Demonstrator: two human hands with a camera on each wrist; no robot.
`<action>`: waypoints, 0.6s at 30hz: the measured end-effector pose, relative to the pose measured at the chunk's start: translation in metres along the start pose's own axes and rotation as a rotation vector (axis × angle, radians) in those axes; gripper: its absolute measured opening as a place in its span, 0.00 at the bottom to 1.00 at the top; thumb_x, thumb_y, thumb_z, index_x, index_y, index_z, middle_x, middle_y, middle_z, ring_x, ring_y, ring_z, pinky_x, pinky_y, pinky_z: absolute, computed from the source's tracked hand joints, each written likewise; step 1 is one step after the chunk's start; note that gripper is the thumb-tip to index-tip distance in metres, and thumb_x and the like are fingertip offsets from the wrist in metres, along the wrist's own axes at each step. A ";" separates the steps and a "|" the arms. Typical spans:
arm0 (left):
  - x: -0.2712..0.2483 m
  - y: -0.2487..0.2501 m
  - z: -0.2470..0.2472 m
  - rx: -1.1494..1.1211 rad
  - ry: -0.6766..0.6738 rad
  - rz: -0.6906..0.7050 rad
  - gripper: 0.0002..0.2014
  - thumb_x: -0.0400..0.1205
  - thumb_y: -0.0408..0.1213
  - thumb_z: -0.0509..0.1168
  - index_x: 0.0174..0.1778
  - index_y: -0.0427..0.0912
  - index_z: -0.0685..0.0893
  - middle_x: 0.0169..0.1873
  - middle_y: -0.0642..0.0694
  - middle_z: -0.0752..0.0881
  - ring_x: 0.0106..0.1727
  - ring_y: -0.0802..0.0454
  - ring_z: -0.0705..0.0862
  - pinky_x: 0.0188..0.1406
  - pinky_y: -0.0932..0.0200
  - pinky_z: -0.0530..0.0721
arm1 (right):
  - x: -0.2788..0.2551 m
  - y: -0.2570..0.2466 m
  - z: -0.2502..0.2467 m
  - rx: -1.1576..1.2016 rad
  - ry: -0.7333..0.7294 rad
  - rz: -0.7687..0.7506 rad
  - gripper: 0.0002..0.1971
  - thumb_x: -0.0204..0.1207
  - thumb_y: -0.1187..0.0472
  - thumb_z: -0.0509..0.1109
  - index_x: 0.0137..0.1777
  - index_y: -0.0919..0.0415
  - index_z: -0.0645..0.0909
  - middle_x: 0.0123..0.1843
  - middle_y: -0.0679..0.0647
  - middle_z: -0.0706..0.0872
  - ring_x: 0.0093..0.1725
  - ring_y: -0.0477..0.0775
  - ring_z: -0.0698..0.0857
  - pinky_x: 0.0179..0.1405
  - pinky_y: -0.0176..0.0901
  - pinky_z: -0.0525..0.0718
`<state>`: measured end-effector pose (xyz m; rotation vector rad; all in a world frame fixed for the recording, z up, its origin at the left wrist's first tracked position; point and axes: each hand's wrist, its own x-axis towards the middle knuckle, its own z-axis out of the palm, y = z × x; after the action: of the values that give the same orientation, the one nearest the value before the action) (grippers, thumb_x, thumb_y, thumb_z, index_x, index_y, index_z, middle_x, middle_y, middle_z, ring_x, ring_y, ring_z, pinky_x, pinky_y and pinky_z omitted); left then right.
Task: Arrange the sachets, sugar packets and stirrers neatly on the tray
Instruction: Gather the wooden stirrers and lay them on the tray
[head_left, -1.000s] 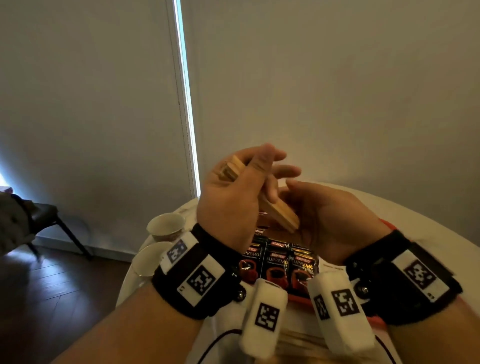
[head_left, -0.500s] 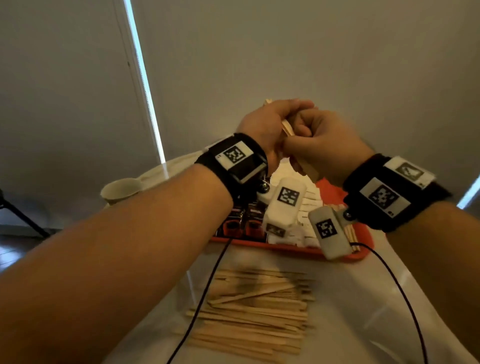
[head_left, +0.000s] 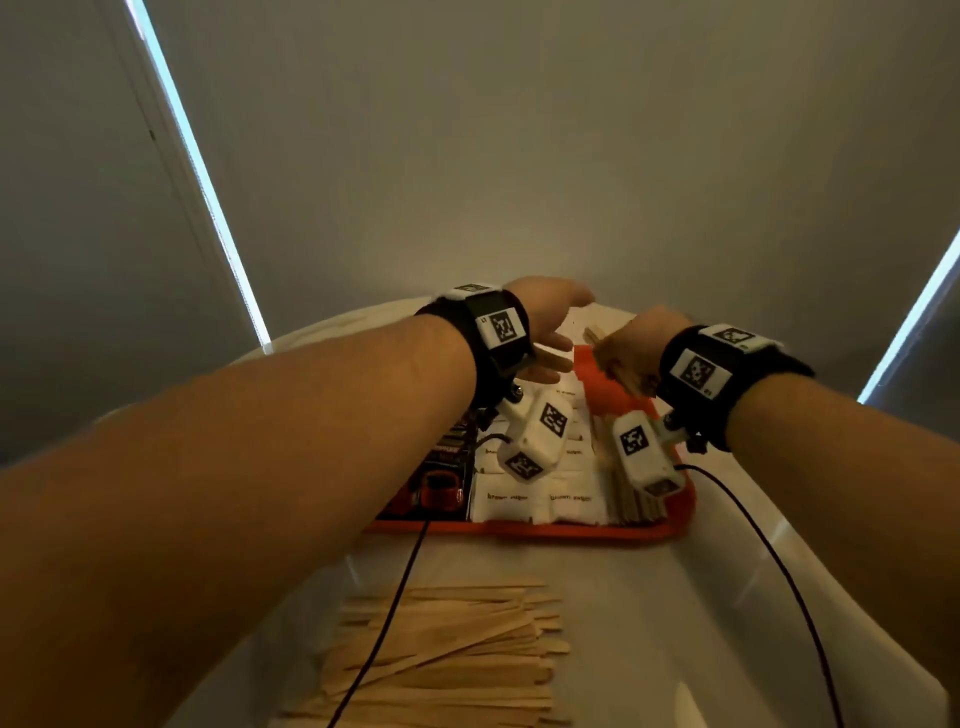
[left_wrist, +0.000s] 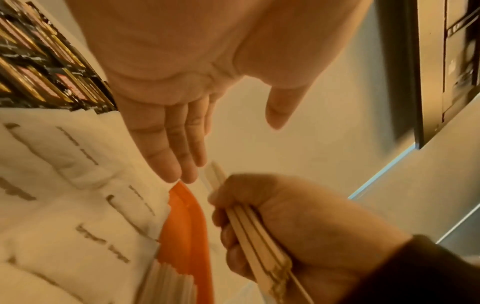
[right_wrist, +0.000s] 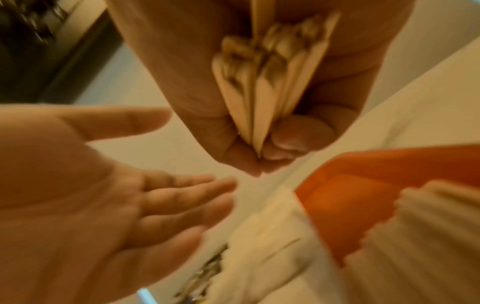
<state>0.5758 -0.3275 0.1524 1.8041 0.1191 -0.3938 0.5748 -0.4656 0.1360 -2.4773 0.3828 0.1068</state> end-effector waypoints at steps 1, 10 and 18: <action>0.003 -0.002 0.000 0.050 0.000 -0.013 0.23 0.87 0.51 0.68 0.70 0.37 0.79 0.58 0.38 0.88 0.54 0.40 0.91 0.53 0.46 0.91 | 0.009 0.003 0.003 -0.031 -0.014 0.032 0.08 0.75 0.58 0.78 0.46 0.63 0.85 0.37 0.57 0.87 0.32 0.55 0.84 0.26 0.40 0.78; 0.025 -0.008 0.012 0.344 -0.034 -0.052 0.07 0.90 0.37 0.65 0.56 0.38 0.86 0.60 0.41 0.90 0.46 0.47 0.86 0.43 0.56 0.83 | 0.043 0.001 0.024 -0.183 -0.120 0.080 0.11 0.79 0.56 0.76 0.54 0.63 0.85 0.47 0.59 0.89 0.44 0.57 0.89 0.46 0.47 0.89; 0.049 -0.014 0.018 0.521 -0.024 -0.005 0.07 0.89 0.34 0.67 0.46 0.39 0.84 0.48 0.44 0.87 0.42 0.48 0.87 0.44 0.56 0.85 | 0.055 0.005 0.015 -0.331 -0.074 -0.045 0.14 0.83 0.53 0.72 0.62 0.61 0.84 0.57 0.59 0.87 0.56 0.60 0.87 0.56 0.49 0.86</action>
<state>0.6139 -0.3468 0.1193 2.3104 0.0026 -0.4802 0.6264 -0.4737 0.1119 -2.7962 0.2972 0.2616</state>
